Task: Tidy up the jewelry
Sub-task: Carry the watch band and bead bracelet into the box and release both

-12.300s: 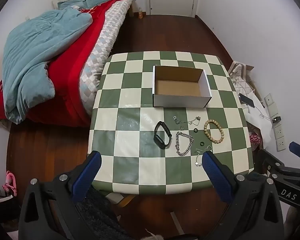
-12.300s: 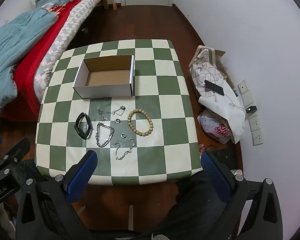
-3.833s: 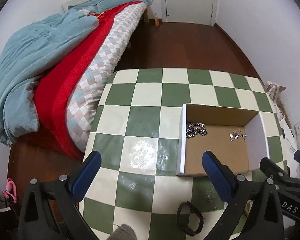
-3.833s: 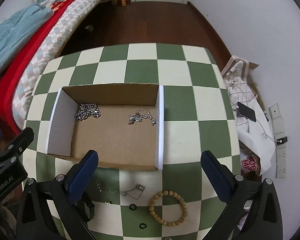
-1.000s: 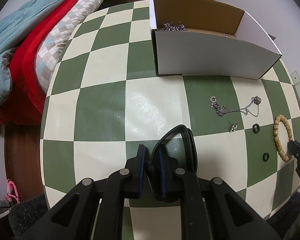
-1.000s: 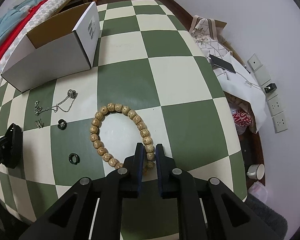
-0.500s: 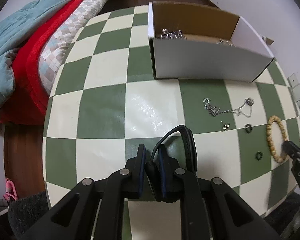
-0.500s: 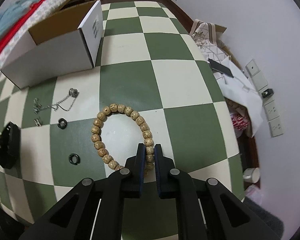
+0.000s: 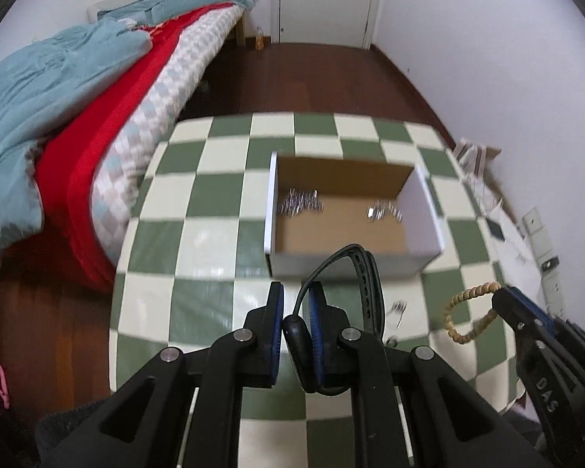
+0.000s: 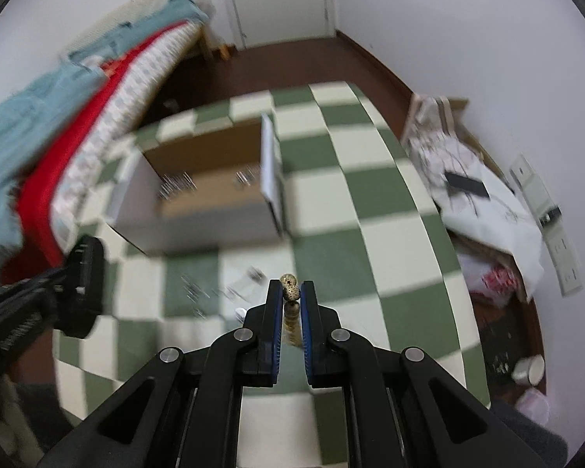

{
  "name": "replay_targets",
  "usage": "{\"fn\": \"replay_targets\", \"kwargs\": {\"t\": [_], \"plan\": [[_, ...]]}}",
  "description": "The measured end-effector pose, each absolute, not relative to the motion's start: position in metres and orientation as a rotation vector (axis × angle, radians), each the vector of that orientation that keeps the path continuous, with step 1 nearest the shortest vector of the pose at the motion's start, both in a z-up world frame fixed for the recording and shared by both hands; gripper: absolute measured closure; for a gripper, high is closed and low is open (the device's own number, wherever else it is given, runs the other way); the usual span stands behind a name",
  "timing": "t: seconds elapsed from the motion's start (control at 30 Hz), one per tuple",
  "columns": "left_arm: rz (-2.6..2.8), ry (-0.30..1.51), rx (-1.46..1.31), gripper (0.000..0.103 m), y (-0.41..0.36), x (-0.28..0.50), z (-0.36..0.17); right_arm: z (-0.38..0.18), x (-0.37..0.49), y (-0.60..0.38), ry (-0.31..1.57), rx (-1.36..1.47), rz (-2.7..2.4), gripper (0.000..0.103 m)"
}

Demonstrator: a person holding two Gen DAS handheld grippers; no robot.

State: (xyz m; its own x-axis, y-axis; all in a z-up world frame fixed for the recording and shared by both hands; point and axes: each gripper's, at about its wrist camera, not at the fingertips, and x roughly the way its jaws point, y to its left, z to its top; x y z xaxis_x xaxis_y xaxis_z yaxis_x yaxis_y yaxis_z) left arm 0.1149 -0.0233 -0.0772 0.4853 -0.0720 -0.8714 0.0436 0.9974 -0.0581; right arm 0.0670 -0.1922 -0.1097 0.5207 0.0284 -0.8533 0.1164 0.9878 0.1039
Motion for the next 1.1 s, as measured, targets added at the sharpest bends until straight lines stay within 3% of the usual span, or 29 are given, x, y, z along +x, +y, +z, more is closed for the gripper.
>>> {"fn": "replay_targets", "kwargs": {"t": [0.37, 0.8, 0.97, 1.0, 1.03, 1.07, 1.1], "plan": [[-0.064, 1.07, -0.044, 0.093, -0.005, 0.179, -0.07, -0.048, 0.145, -0.167, 0.954, 0.208, 0.115, 0.094], [-0.121, 1.224, -0.103, 0.093, -0.004, 0.236, -0.115, -0.124, 0.219, -0.16, 1.201, 0.328, 0.227, 0.094], [-0.128, 1.235, -0.14, 0.087, -0.006, 0.245, -0.115, -0.142, 0.227, -0.17, 1.286, 0.352, 0.232, 0.093], [-0.12, 1.229, -0.132, 0.085, -0.006, 0.246, -0.114, -0.144, 0.229, -0.172, 1.302, 0.352, 0.222, 0.093], [-0.108, 1.223, -0.119, 0.072, -0.007, 0.246, -0.112, -0.146, 0.229, -0.174, 1.314, 0.346, 0.21, 0.091], [-0.1, 1.213, -0.113, 0.054, -0.007, 0.246, -0.11, -0.145, 0.229, -0.176, 1.317, 0.329, 0.194, 0.088], [-0.093, 1.201, -0.115, 0.044, -0.006, 0.245, -0.108, -0.144, 0.229, -0.177, 1.314, 0.315, 0.18, 0.076]]}}
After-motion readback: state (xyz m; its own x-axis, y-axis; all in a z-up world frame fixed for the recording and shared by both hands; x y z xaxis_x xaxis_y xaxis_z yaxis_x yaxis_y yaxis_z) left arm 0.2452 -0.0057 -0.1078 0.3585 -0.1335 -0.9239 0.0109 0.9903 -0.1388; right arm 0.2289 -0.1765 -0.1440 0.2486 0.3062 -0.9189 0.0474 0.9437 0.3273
